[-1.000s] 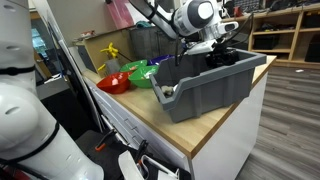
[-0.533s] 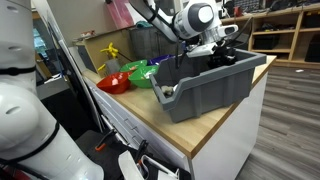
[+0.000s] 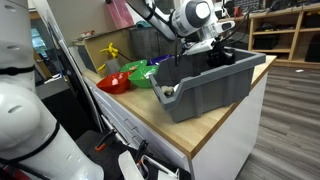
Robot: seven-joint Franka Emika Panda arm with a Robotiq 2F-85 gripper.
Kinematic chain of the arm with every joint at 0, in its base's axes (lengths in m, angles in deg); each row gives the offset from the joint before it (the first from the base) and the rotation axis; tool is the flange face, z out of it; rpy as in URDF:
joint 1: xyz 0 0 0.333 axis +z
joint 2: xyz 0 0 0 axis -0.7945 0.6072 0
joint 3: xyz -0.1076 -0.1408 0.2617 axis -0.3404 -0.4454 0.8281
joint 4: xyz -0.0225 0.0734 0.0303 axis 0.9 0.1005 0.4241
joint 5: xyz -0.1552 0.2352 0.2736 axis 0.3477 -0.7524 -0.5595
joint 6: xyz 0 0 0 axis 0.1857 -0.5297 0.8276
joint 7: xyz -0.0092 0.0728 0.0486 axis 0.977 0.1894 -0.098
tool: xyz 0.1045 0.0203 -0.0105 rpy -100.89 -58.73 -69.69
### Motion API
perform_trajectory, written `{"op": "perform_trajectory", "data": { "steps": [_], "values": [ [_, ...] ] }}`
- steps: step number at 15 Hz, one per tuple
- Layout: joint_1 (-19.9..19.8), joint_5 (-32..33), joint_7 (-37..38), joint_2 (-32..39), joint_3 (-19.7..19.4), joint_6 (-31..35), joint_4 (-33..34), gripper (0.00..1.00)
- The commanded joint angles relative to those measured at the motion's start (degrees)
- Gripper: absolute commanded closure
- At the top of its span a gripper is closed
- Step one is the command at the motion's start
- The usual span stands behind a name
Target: Remove the white plush toy from the grey container and put it in the red bowl.
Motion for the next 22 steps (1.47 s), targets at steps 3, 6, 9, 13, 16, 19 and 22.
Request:
{"op": "perform_trajectory", "data": {
  "steps": [3, 6, 9, 13, 16, 19, 22],
  "values": [
    [1.28, 2.78, -1.16, -5.47, -0.29, -4.09, -2.67, 0.97],
    [1.61, 3.47, -1.9, -8.49, 0.09, -7.66, -3.69, 0.97],
    [1.68, 3.52, -2.87, -11.32, 0.59, -12.11, -3.94, 0.97],
    [1.79, 3.46, -2.76, -14.84, 1.75, -19.62, -2.98, 0.97],
    [1.98, 2.84, -2.05, -16.65, 2.86, -25.16, -2.05, 0.97],
    [2.16, 1.6, -2.46, -17.96, 4.28, -28.32, -2.15, 0.97],
    [2.67, 0.26, -2.48, -18.77, 5.86, -30.08, -2.87, 0.97]
  ]
}}
